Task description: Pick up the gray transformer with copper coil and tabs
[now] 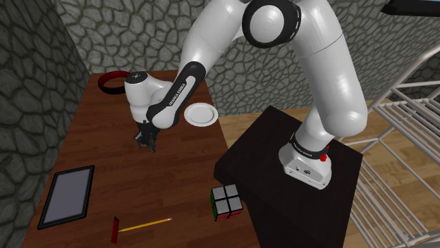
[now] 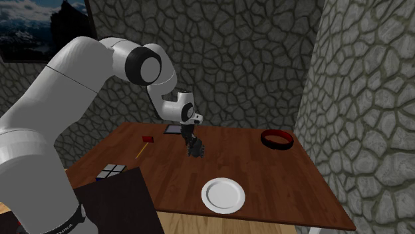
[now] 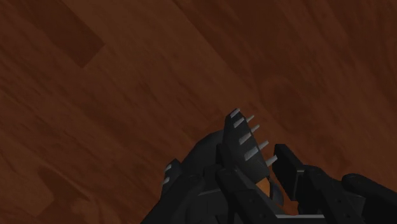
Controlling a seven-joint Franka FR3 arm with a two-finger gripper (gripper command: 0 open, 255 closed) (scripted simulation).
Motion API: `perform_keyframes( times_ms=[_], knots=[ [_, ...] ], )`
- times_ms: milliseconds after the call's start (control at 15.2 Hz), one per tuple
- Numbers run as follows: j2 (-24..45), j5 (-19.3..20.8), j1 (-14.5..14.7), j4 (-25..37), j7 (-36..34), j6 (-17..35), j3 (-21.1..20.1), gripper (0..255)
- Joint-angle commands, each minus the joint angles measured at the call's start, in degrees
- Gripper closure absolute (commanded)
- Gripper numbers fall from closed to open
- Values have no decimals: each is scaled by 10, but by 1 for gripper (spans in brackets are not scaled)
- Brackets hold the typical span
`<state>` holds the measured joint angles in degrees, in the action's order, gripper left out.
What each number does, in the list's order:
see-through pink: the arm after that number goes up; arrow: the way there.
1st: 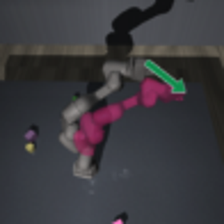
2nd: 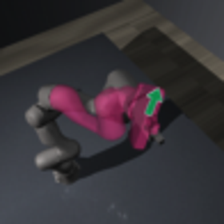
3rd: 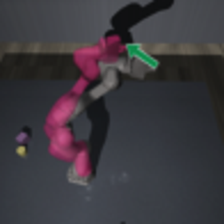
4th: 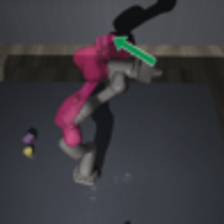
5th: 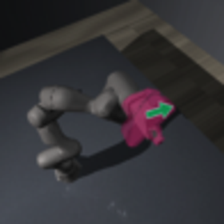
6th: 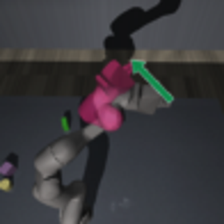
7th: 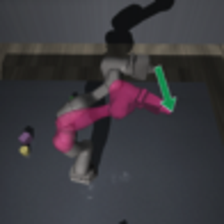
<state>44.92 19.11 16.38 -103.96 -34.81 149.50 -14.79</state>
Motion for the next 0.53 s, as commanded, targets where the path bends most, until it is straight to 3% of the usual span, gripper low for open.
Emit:
perform_keyframes(
  times_ms=[0,462],
  knots=[
    [-6,-2,-1,-2,1,-4,-2,255],
    [-50,-15,-13,-17,9,-34,-18,255]
  ],
)
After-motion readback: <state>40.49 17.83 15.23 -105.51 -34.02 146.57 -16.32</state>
